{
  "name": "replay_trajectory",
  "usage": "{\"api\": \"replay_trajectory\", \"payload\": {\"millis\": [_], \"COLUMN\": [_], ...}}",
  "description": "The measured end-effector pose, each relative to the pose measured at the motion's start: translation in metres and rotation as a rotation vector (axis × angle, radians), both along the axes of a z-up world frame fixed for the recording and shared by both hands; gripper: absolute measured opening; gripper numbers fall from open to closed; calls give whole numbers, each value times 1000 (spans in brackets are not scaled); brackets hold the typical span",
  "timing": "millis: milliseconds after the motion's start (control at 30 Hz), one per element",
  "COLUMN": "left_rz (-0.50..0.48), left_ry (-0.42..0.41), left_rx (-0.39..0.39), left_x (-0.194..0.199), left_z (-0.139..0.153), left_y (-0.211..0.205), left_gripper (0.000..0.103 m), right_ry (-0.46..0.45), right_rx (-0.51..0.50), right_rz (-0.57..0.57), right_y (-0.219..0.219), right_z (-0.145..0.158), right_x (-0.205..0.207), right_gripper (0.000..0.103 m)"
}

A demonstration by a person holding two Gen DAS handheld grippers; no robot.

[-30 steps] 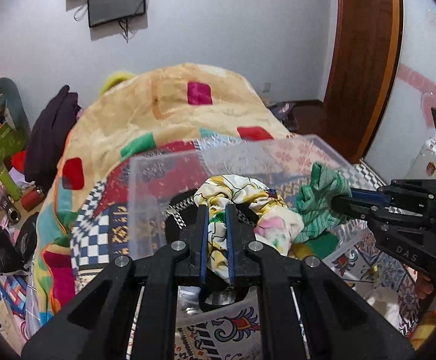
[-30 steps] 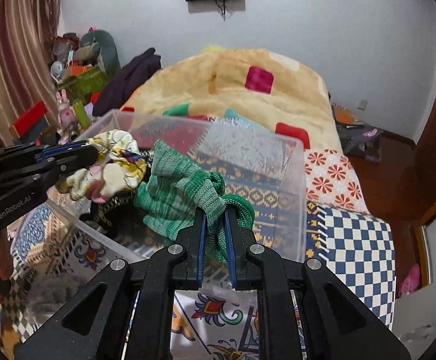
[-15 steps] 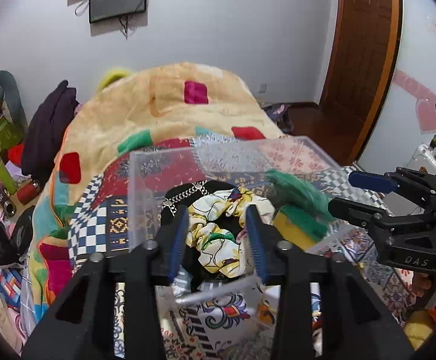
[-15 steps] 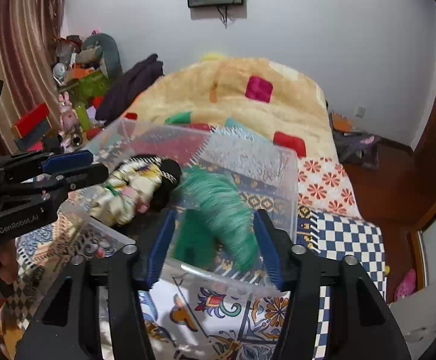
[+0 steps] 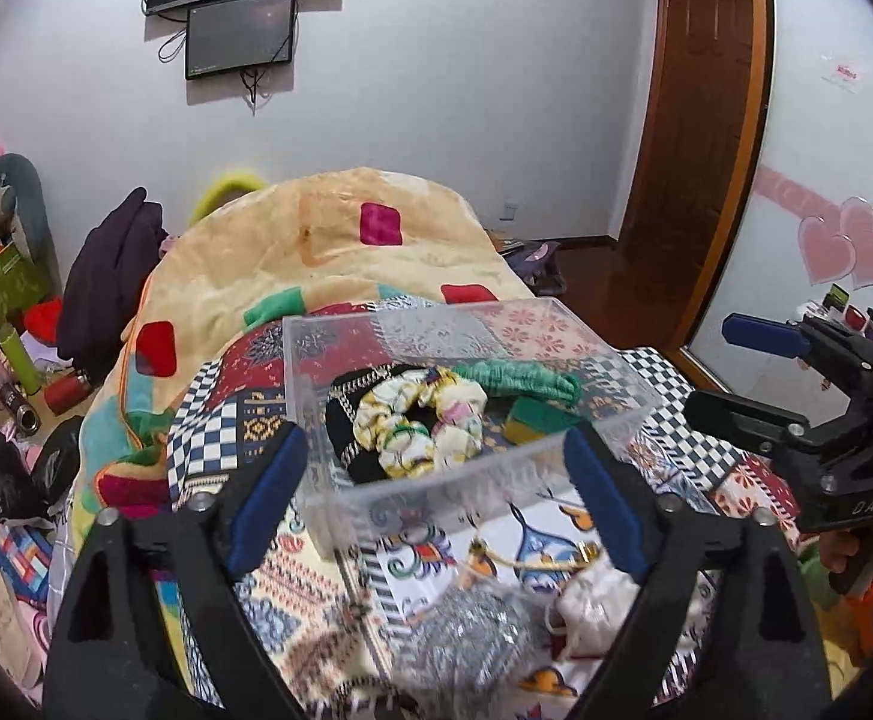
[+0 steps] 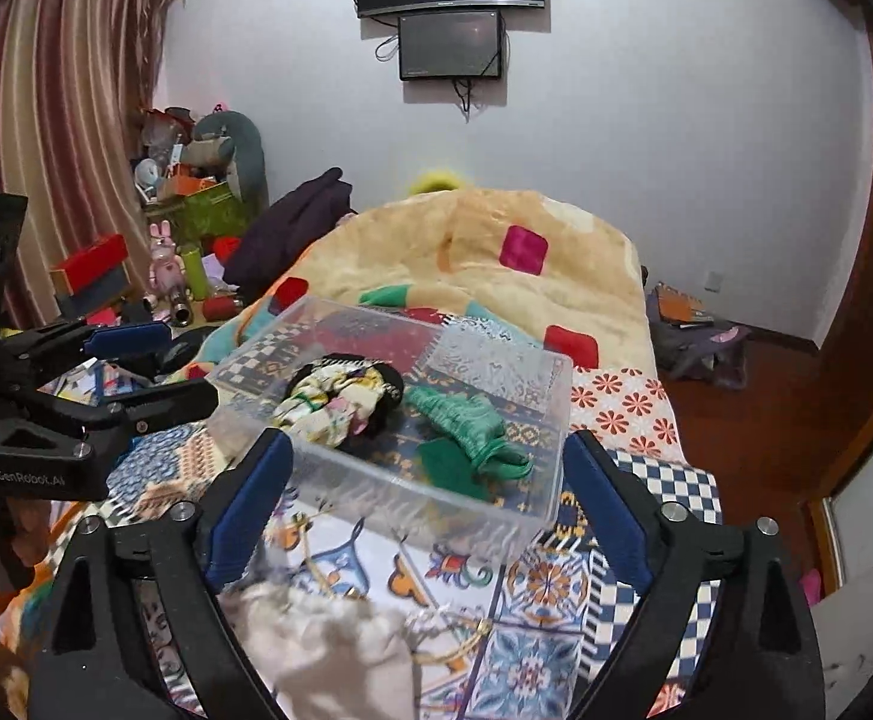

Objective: Organize soft objects
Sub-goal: 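Grasp the bagged silver scrubber with the left tool while the right tool grasps the white drawstring pouch, then drop the scrubber into the clear box with the left tool while the right tool drops the white pouch in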

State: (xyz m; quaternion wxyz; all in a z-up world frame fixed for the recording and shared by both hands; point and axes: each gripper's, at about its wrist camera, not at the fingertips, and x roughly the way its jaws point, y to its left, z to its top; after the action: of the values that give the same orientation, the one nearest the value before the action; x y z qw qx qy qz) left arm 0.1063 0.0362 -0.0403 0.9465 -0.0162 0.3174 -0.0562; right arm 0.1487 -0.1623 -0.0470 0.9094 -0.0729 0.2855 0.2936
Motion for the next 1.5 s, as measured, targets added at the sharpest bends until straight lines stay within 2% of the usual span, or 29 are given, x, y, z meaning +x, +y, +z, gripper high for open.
{"api": "replay_trajectory", "payload": {"millis": [67,300,533,700,767,833,967,1000,1067,1200,1300,1500], "left_rz": [-5,-22,-47,-59,-64,-64,-71,-74,-83,-97,-109,-106], "left_ry": [7,93,203,276,297,306,300,299,301,305,298,261], "left_rx": [7,9,7,-14,-24,-31,-56,-61,-79,-90,-96,-85], "left_x": [-9,-26,-29,-26,-24,-22,-18,-17,-14,-10,-12,-17], "left_z": [-3,-32,-70,-97,-106,-110,-111,-110,-110,-107,-104,-90], "left_y": [-2,-5,-9,-9,-9,-9,-8,-8,-7,-5,-5,-5], "left_gripper": [92,93,93,93,92,92,81,78,67,44,34,29], "right_ry": [3,65,200,272,289,300,310,305,302,297,282,241], "right_rx": [-3,-52,-92,-99,-96,-96,-85,-82,-69,-36,-16,15], "right_rz": [4,29,74,101,110,119,121,115,108,90,83,76], "right_y": [-1,2,8,14,13,13,11,9,6,-2,-6,-13], "right_z": [-2,-32,-75,-92,-97,-98,-98,-97,-95,-89,-82,-64], "right_x": [-6,-26,-29,-27,-26,-27,-27,-27,-27,-24,-24,-26], "right_gripper": [98,98,98,97,91,72,48,46,36,28,25,24]}}
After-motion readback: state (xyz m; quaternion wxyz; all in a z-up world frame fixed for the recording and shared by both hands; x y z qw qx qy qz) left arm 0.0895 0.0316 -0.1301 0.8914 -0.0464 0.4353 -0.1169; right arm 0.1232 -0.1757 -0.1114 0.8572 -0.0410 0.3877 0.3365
